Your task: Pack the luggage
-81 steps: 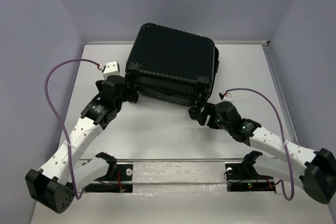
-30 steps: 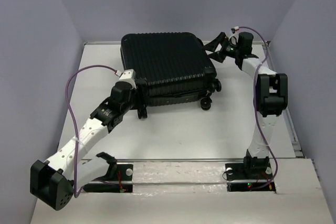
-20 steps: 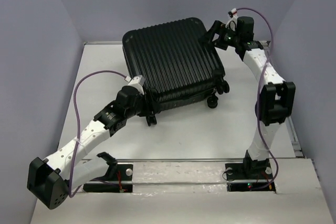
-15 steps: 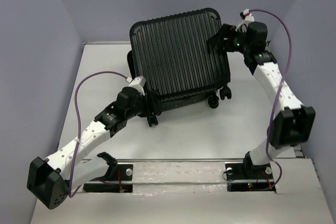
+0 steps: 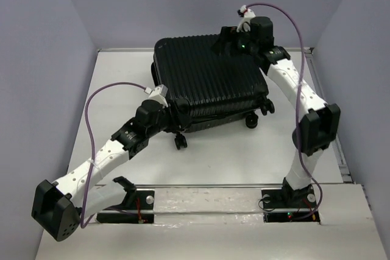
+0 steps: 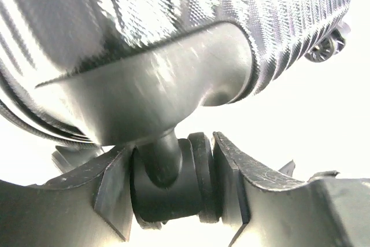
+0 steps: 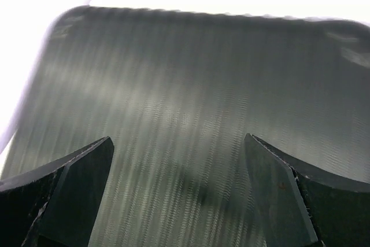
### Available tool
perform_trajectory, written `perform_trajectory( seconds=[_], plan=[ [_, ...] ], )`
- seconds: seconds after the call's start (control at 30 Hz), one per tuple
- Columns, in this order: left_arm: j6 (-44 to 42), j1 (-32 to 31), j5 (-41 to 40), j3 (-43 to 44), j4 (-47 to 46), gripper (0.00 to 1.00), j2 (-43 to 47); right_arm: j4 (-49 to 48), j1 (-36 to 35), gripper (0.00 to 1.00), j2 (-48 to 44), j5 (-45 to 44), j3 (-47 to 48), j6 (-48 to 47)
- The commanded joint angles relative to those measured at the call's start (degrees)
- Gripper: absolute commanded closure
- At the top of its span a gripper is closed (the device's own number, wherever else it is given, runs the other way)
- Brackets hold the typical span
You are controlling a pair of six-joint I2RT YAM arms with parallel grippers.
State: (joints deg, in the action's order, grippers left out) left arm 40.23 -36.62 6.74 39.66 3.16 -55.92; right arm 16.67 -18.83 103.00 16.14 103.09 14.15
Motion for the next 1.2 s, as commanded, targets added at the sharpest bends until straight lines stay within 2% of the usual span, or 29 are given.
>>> perform_trajectory(
  seconds=[0.0,0.03,0.1,0.13,0.2,0.23,0.27,0.3,0.33,0.4,0.43,0.47,0.5,0.53,0.63,0.73,0.87,1.03,1.17],
  plan=[
    [-4.54,-1.79,5.91,2.7,-11.95,0.94,1.43,13.01,-1.47,0.0,9.83,-0.04,17.98,0.53],
    [-4.72,-1.79,5.57,2.7,-11.86,0.94,1.43,15.91,-1.47,0.0,11.59,-4.06,23.94,0.09],
    [-5.33,-1.79,5.47,2.79,-11.69,0.94,1.34,15.59,-1.47,0.0,9.69,-4.28,24.18,-0.26],
    [-5.51,-1.87,5.04,2.88,-11.68,0.94,1.34,15.07,-1.47,0.0,5.5,-3.49,22.87,-0.53],
    [-5.68,-1.87,4.6,2.97,-11.95,0.94,0.99,8.77,-2.34,0.01,-1.27,-1.82,11.31,0.08],
    [-5.6,-1.79,4.51,3.05,-12.03,0.94,0.82,5.43,-2.96,0.05,-5.31,-1.03,5.52,0.43],
    [-5.6,-1.79,4.33,3.06,-12.73,0.94,0.81,-1.39,-5.06,0.07,-9.44,0.45,-0.63,1.05],
    [-5.42,-1.79,4.24,3.14,-13.0,0.94,0.47,-4.68,-6.82,0.1,-17.4,1.17,-12.09,2.18],
    [-5.07,-1.79,4.24,3.32,-13.18,0.94,0.2,-7.15,-8.84,0.12,-21.31,0.91,-17.6,2.37],
    [-4.72,-1.87,3.81,3.49,-13.7,0.94,0.02,-13.31,-13.23,0.16,-27.74,-0.32,-27.63,3.42],
    [-4.46,-1.87,3.72,3.58,-13.88,0.94,-0.15,-14.81,-18.04,0.21,-32.81,-2.32,-36.29,4.56],
    [-3.93,-1.87,3.11,3.67,-14.05,0.94,-0.15,-18.47,-22.7,0.21,-34.78,-3.65,-40.38,5.79],
    [-3.58,-1.87,2.84,3.67,-14.32,0.94,-0.15,-19.56,-22.74,0.22,-36.28,-5.14,-44.25,5.8],
    [-3.23,-1.87,2.49,3.41,-14.84,0.94,0.02,-20.52,-26.75,0.23,-38.12,-8.98,-50.81,7.1],
    [-0.95,-1.87,1.26,2.27,-16.34,0.94,0.81,-25.18,-32.47,0.24,-38.67,-12.18,-59.98,9.31],
    [1.34,-1.96,0.12,1.39,-18.1,0.94,1.6,-28.43,-38.1,0.23,-37.53,-18.66,-62.65,8.79],
    [4.06,-1.87,-0.5,1.03,-21.43,0.94,1.43,-37.21,-39.97,0.19,-33.49,-21.76,-67.22,10.63],
    [6.61,-1.96,-0.15,1.12,-23.98,0.94,0.46,-48.55,-42.78,0.11,-22.86,-26.67,-69.42,14.41],
    [7.85,-1.96,-0.24,1.21,-25.04,0.94,0.2,-55.59,-44.28,0.11,-14.6,-32.13,-68.64,17.83]
  ],
)
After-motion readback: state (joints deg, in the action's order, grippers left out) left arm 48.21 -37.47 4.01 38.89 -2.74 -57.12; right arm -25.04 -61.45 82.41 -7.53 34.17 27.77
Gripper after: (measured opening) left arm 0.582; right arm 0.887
